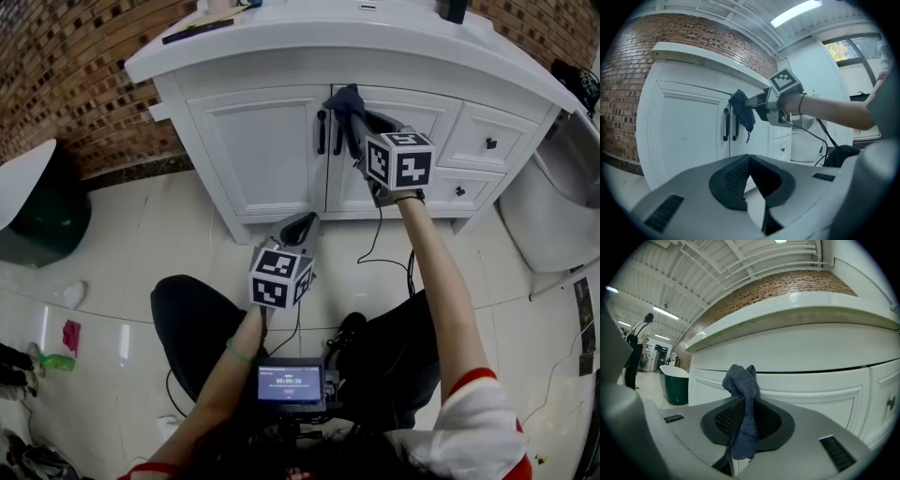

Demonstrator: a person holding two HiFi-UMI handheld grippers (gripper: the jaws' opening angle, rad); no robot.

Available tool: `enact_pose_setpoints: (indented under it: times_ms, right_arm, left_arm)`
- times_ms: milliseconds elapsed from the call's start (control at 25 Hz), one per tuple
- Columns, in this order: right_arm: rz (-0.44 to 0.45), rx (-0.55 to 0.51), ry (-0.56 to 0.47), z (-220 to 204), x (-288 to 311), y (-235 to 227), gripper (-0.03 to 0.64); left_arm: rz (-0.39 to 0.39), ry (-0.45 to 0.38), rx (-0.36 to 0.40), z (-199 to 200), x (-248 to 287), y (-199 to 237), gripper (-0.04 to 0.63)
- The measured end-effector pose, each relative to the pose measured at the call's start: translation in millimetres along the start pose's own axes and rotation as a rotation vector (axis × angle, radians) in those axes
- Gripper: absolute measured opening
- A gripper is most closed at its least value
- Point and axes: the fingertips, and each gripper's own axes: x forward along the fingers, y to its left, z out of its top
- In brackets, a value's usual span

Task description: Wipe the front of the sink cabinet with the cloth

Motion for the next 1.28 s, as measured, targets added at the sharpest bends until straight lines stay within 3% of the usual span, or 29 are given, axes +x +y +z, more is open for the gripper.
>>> enact_pose_setpoints:
  times_ms: [320,640,960,1120,1280]
  right_arm:
    - [-0.053,-0.040,0.031,-9.6,-6.9,-33.7,0.064]
    - [-0.217,-0.086,0.085,-16.5,-52.8,-128.8,0.064]
    - [-0.397,-0.062,0.130,-26.9,-102.0,-214.2,0.064]
    - [-0.400,-0.041,0.121,-28.9,-109.4,-217.1,0.064]
    - [-0.315,-0.045,0.087,-23.5,-97.1,-177.3,0.064]
  left_arm:
    - [0.015,0.021,0.006,-7.9,-2.8,3.8,0.020]
    - [-0.002,0.050,0.001,-20.7,4.7,-5.3,0.020]
    - [-0.006,0.061,-0.005,-27.2,9.8,-7.4,0.020]
    - [-0.005,0.061,-0.010,-28.2,10.7,-7.4,0.020]
    - [-0.001,0.061,-0.017,-30.5,8.9,-4.4,0.020]
